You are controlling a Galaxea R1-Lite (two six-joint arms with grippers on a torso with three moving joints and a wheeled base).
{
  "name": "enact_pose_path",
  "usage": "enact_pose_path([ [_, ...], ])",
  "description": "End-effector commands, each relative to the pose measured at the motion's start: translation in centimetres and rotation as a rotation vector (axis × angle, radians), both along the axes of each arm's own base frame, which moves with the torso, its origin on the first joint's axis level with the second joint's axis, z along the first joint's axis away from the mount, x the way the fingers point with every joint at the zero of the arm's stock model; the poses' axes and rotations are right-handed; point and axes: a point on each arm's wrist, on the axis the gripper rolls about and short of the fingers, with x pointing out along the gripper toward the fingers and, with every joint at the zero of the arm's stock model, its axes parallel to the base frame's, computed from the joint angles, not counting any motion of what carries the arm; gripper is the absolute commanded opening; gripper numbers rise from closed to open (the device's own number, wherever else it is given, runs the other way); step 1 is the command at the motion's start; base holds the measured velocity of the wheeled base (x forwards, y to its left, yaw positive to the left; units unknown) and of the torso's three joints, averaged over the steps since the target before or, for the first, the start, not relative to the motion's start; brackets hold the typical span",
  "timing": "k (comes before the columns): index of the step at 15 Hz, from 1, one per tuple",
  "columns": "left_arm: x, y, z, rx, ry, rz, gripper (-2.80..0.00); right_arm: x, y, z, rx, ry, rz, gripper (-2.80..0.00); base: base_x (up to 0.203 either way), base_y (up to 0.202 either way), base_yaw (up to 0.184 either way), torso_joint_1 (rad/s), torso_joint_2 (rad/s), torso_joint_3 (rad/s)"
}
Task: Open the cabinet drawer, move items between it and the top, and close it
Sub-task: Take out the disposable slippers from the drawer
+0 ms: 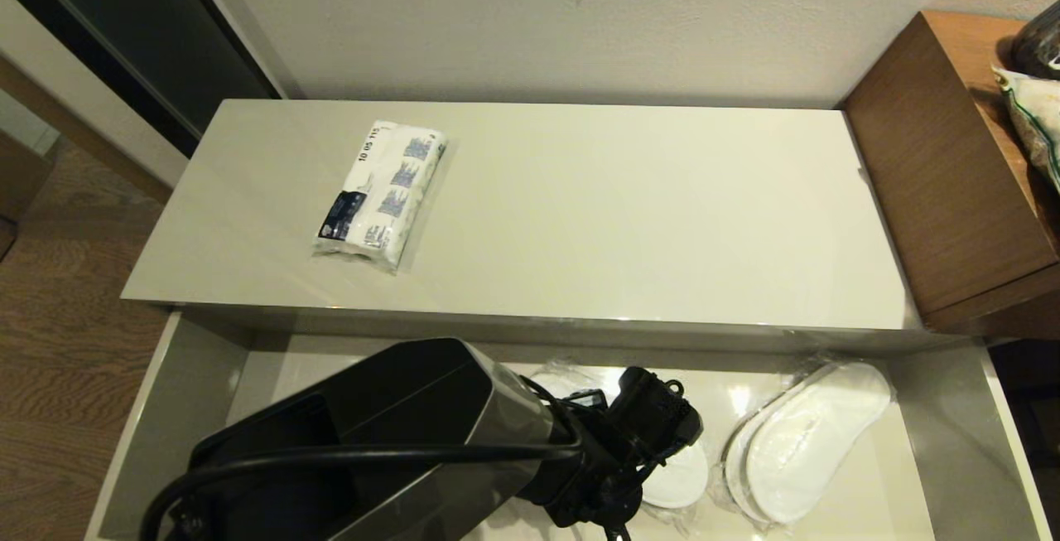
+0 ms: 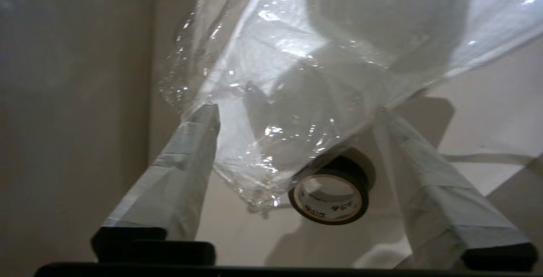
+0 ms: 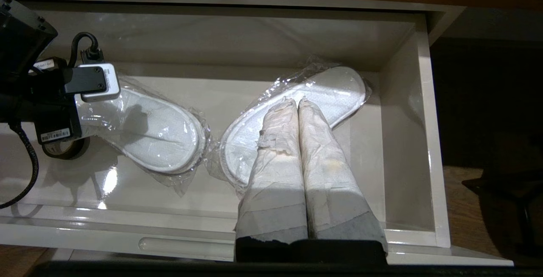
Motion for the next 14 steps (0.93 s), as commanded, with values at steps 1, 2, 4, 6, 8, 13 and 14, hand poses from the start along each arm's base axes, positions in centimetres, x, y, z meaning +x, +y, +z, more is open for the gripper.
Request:
enact_pose_path([
  [1, 0.1, 0.0, 0.3, -0.002, -0.011, 0.001, 0.00, 0.0, 0.0, 0.0, -0.002, 0.001, 0.000, -2.80, 0.000, 0.000, 0.000, 0.000, 0.00, 0.000],
  [2, 0.2, -0.1, 0.6, -0.007, -0.017, -0.001, 0.00, 0.0, 0.0, 0.0, -0.001, -0.001, 0.000, -2.80, 0.000, 0.000, 0.000, 0.000, 0.00, 0.000],
  [4, 0.3, -0.2, 1.3, -0.020, -0.026, -0.003, 0.00, 0.0, 0.0, 0.0, -0.001, -0.001, 0.000, -2.80, 0.000, 0.000, 0.000, 0.000, 0.00, 0.000],
  [6, 0.3, -0.1, 1.7, -0.031, -0.024, -0.005, 0.00, 0.0, 0.0, 0.0, -0.001, 0.002, 0.000, -2.80, 0.000, 0.000, 0.000, 0.000, 0.00, 0.000],
  [8, 1.0, 0.6, 2.0, -0.032, -0.016, 0.000, 0.00, 0.0, 0.0, 0.0, 0.000, 0.000, 0.000, -2.80, 0.000, 0.000, 0.000, 0.000, 0.00, 0.000],
  [13, 0.4, 2.1, 2.4, 0.003, 0.011, -0.026, 0.00, 0.0, 0.0, 0.0, -0.002, 0.002, 0.000, -2.80, 0.000, 0.000, 0.000, 0.000, 0.00, 0.000],
  [14, 0.0, 2.3, 2.6, 0.014, 0.011, -0.038, 0.00, 0.0, 0.0, 0.0, 0.000, 0.001, 0.000, -2.80, 0.000, 0.000, 0.000, 0.000, 0.00, 0.000],
])
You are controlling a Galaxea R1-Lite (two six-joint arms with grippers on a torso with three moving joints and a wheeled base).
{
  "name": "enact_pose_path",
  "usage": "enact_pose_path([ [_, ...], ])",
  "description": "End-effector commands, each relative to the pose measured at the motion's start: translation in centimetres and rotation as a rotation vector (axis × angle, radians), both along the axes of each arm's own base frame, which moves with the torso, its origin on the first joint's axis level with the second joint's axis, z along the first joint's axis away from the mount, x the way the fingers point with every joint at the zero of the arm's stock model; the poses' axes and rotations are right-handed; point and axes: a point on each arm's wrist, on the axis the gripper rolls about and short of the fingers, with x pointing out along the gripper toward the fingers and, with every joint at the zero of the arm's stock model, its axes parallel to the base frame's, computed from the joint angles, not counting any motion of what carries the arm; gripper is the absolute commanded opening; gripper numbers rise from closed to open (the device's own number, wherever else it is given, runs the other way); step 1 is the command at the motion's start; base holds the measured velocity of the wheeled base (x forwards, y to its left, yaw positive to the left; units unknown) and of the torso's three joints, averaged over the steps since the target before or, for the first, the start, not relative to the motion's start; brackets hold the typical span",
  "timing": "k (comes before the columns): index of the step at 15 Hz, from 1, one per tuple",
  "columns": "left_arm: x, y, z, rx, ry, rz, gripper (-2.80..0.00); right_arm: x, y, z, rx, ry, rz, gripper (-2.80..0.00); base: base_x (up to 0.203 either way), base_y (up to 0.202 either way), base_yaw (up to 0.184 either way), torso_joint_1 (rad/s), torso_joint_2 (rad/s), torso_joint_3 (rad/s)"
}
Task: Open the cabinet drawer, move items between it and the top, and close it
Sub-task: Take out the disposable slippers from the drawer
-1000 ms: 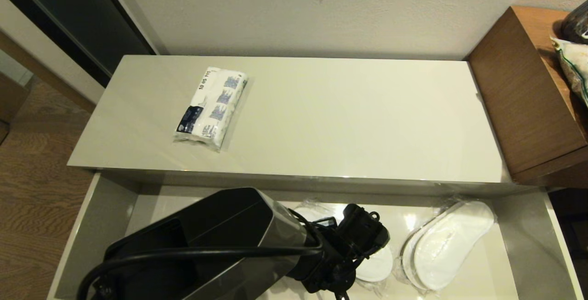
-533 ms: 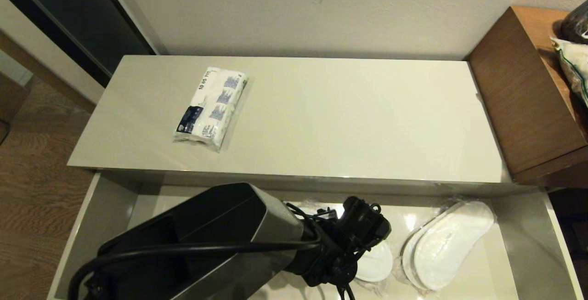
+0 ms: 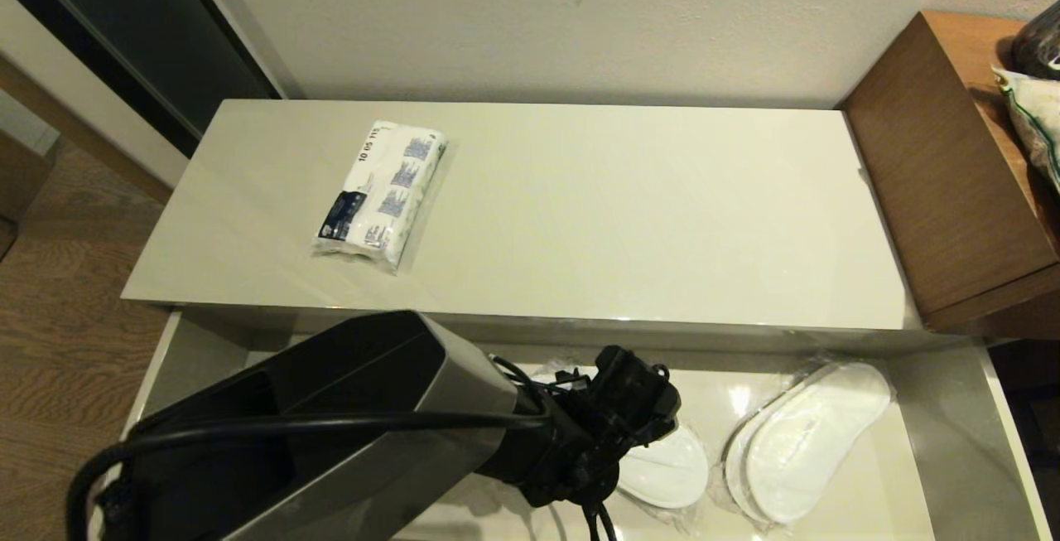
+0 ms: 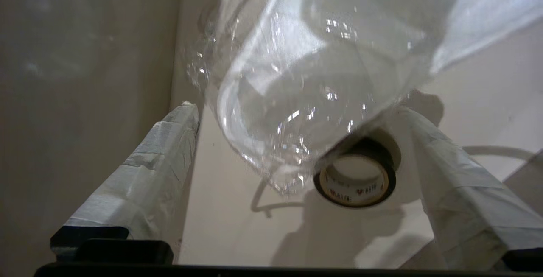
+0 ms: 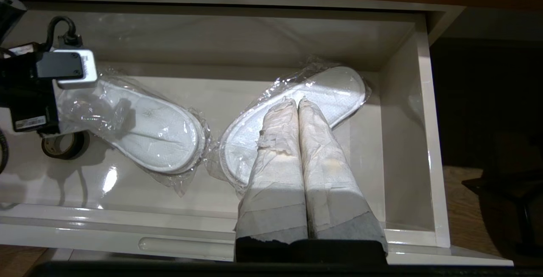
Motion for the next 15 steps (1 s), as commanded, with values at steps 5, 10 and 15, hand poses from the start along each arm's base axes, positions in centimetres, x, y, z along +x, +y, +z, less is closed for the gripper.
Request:
enact_pose_path([
  [5, -1.0, 0.7, 0.1, 0.045, -0.005, -0.009, 0.00, 0.0, 0.0, 0.0, 0.000, 0.001, 0.000, -2.80, 0.000, 0.000, 0.000, 0.000, 0.00, 0.000],
  [10, -1.3, 0.6, -0.3, 0.052, -0.003, -0.015, 0.00, 0.0, 0.0, 0.0, 0.000, 0.000, 0.000, -2.80, 0.000, 0.000, 0.000, 0.000, 0.00, 0.000],
  [15, -1.7, 0.7, -0.1, 0.050, -0.004, -0.018, 0.00, 0.0, 0.0, 0.0, -0.001, 0.001, 0.000, -2.80, 0.000, 0.000, 0.000, 0.000, 0.00, 0.000],
])
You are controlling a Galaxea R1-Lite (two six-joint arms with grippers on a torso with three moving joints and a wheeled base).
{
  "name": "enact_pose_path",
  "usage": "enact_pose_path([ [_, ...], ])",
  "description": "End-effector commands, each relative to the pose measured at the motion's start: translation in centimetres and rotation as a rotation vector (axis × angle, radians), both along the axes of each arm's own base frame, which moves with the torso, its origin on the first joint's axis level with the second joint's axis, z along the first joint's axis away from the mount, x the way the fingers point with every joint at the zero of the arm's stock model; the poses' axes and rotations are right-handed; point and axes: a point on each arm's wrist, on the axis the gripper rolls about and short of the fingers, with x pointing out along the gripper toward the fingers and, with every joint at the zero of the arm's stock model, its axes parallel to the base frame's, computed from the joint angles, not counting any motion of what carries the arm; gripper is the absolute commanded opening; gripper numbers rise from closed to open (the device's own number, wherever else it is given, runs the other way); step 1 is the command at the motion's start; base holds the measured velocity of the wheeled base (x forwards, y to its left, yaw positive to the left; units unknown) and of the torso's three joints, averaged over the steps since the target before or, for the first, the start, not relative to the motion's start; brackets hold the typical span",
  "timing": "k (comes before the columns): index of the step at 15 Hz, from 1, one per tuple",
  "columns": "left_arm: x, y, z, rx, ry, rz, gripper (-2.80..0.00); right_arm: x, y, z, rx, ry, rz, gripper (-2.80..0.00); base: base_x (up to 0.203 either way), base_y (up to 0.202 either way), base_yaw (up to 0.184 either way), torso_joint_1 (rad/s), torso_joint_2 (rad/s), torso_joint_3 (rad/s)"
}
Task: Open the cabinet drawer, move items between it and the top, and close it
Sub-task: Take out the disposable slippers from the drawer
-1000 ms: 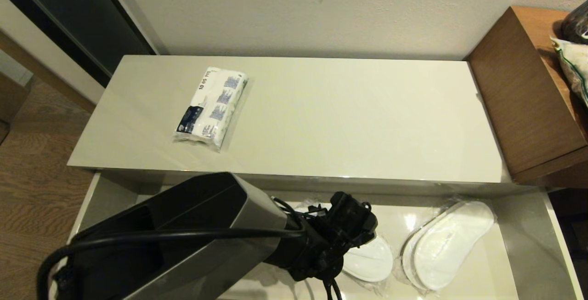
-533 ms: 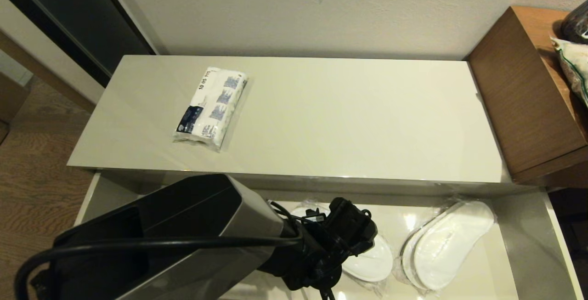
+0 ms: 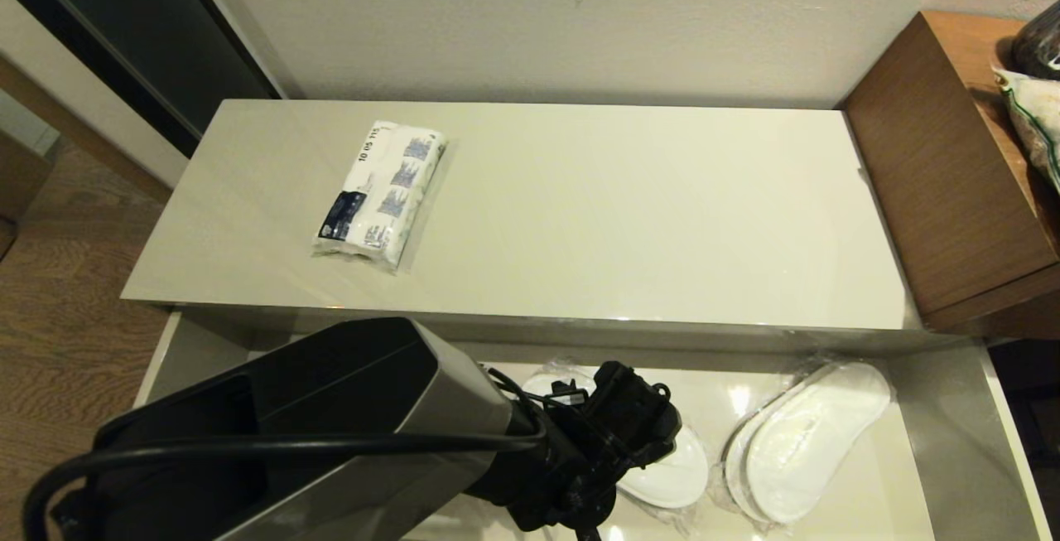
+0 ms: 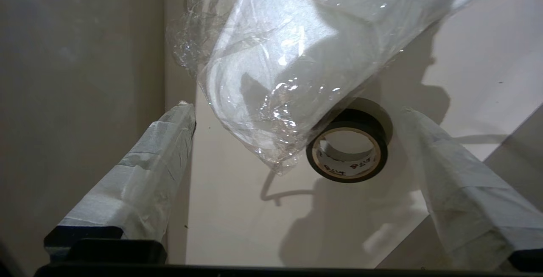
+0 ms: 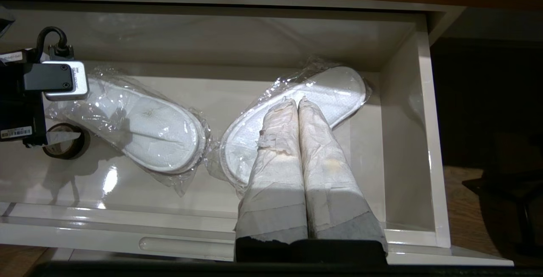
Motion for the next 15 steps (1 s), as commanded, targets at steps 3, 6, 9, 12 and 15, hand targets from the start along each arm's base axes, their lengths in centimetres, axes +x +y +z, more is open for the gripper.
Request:
enact_pose_path([
  [3, -0.1, 0.0, 0.2, -0.022, -0.023, -0.002, 0.00, 0.0, 0.0, 0.0, 0.000, 0.001, 0.000, -2.80, 0.000, 0.000, 0.000, 0.000, 0.00, 0.000],
  [6, -0.2, 0.1, 0.9, -0.041, -0.039, 0.004, 0.00, 0.0, 0.0, 0.0, -0.002, 0.001, 0.000, -2.80, 0.000, 0.000, 0.000, 0.000, 0.00, 0.000],
  [9, -0.7, 0.1, 3.2, -0.084, -0.076, 0.009, 0.00, 0.0, 0.0, 0.0, 0.000, 0.001, 0.000, -2.80, 0.000, 0.000, 0.000, 0.000, 0.00, 0.000],
  [12, -1.7, 0.6, 6.5, -0.135, -0.111, -0.009, 0.00, 0.0, 0.0, 0.0, 0.000, 0.001, 0.000, -2.80, 0.000, 0.000, 0.000, 0.000, 0.00, 0.000],
  [15, -3.5, 1.9, 8.3, -0.147, -0.117, -0.031, 0.00, 0.0, 0.0, 0.0, -0.002, 0.001, 0.000, -2.80, 0.000, 0.000, 0.000, 0.000, 0.00, 0.000],
])
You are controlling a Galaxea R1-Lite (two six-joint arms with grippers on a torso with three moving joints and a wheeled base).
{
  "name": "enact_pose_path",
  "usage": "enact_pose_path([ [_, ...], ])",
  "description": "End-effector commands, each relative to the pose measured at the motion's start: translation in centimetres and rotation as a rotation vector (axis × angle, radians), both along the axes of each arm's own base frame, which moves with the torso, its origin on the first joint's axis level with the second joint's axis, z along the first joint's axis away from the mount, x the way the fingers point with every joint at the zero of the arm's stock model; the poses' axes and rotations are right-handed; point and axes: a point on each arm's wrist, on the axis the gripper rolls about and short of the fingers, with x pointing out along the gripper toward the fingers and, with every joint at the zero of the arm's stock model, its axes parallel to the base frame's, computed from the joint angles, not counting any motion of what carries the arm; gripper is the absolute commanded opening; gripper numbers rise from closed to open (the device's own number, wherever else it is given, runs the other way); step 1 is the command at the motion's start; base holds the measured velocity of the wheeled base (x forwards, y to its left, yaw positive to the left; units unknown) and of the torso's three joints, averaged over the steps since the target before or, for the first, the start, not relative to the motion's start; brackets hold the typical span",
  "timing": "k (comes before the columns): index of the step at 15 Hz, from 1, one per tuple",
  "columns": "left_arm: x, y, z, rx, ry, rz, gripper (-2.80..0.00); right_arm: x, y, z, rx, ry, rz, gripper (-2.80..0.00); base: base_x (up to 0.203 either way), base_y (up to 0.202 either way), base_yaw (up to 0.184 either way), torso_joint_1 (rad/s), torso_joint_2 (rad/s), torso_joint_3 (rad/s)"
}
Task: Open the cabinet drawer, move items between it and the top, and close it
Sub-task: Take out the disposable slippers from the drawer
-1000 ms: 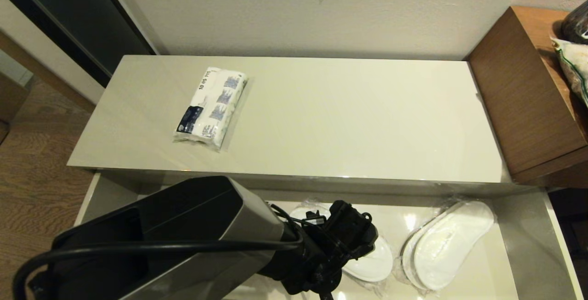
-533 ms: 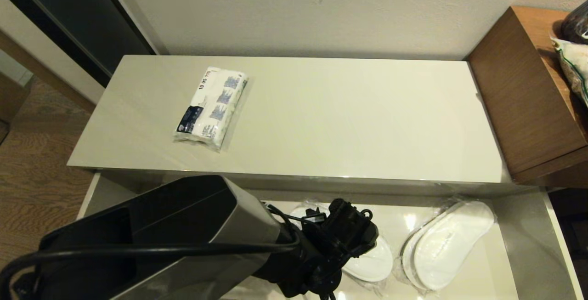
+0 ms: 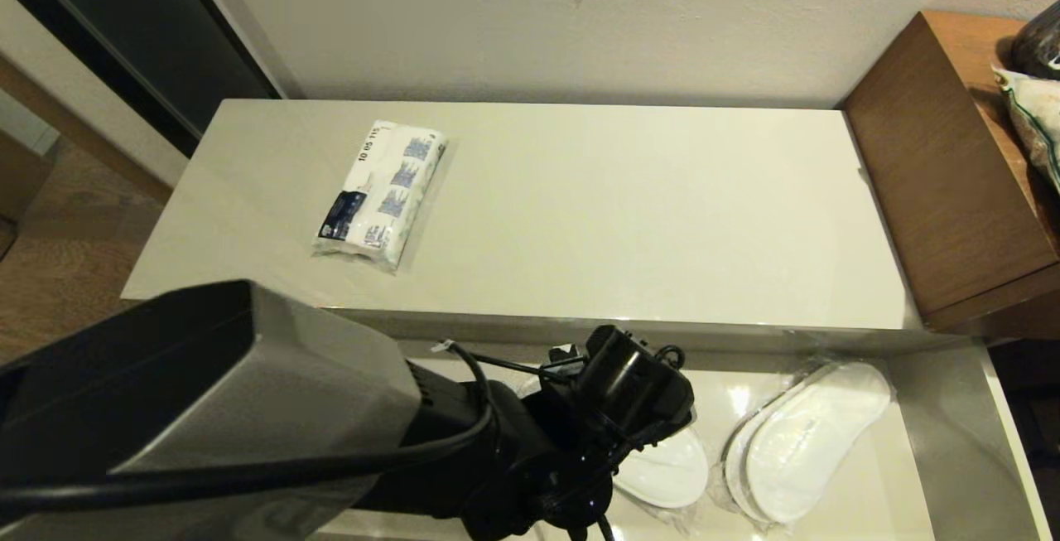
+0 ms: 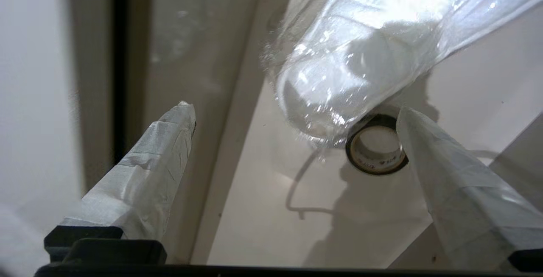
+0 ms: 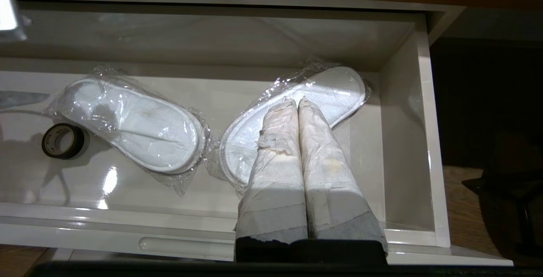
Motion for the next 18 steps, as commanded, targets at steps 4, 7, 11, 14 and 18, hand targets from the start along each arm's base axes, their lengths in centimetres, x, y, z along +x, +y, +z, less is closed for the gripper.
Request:
enact_pose_path([
  [4, -1.4, 1.6, 1.6, -0.009, -0.011, -0.008, 0.00, 0.0, 0.0, 0.0, -0.002, 0.000, 0.000, -2.80, 0.000, 0.000, 0.000, 0.000, 0.00, 0.000],
  [7, -1.4, 1.5, 1.4, -0.008, -0.010, -0.007, 0.00, 0.0, 0.0, 0.0, -0.001, 0.000, 0.000, -2.80, 0.000, 0.000, 0.000, 0.000, 0.00, 0.000],
  [11, -1.1, 1.1, -0.9, 0.032, 0.017, 0.007, 0.00, 0.0, 0.0, 0.0, 0.000, 0.000, 0.000, -2.80, 0.000, 0.000, 0.000, 0.000, 0.00, 0.000],
  [14, -0.4, 0.0, -4.1, 0.065, 0.042, 0.035, 0.00, 0.0, 0.0, 0.0, 0.000, 0.000, 0.000, -2.80, 0.000, 0.000, 0.000, 0.000, 0.00, 0.000],
  [18, 0.7, -2.5, -7.0, 0.003, -0.014, 0.014, 0.00, 0.0, 0.0, 0.0, -0.001, 0.000, 0.000, -2.80, 0.000, 0.000, 0.000, 0.000, 0.00, 0.000],
])
